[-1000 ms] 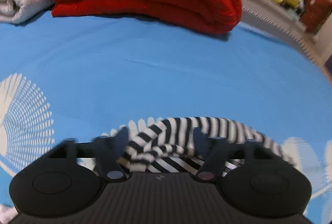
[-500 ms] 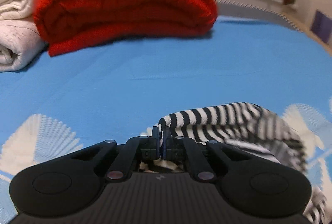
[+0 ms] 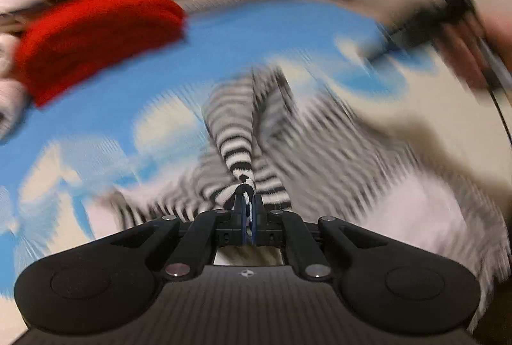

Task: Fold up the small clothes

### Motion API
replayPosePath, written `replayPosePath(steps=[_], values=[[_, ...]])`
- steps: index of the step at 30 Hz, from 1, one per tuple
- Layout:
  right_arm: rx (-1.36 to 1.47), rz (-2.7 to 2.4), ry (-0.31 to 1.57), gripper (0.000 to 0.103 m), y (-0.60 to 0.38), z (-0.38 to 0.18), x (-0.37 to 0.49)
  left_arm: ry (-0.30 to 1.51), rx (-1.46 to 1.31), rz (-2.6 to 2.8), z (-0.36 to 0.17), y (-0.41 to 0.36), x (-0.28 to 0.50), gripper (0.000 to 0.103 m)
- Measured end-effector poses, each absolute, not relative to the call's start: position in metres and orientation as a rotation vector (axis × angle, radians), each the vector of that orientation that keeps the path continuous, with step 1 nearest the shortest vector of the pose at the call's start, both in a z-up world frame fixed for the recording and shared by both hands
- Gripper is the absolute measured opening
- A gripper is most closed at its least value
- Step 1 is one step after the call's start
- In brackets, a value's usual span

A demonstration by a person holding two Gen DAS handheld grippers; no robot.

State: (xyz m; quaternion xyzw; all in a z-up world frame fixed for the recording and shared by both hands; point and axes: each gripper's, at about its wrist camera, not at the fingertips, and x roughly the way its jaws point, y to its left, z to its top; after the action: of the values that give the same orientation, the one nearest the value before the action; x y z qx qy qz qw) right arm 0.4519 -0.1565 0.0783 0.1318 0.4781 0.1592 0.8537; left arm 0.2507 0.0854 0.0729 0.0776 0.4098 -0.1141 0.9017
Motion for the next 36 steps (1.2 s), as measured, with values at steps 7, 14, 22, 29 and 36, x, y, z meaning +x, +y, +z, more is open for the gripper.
replayPosePath(steps=[7,14,22,29,36], values=[[0.289,0.378,1.012,0.025,-0.133,0.074,0.433,0.95,-0.206,-0.057,0.057,0.14,0.24,0.018],[0.306,0.431,1.068,0.038,-0.104,0.057,0.436,1.096,-0.58,0.056,0.024,0.177,0.281,0.043],[0.303,0.319,1.219,0.044,-0.101,0.007,0.452,1.206,-0.511,0.043,-0.007,0.159,0.304,0.039],[0.448,0.367,1.176,0.004,-0.107,0.012,0.45,1.033,-0.375,0.114,0.02,0.167,0.321,0.001],[0.893,0.711,0.835,0.004,-0.165,0.066,0.415,0.592,-0.313,0.126,0.093,0.187,0.295,0.001]])
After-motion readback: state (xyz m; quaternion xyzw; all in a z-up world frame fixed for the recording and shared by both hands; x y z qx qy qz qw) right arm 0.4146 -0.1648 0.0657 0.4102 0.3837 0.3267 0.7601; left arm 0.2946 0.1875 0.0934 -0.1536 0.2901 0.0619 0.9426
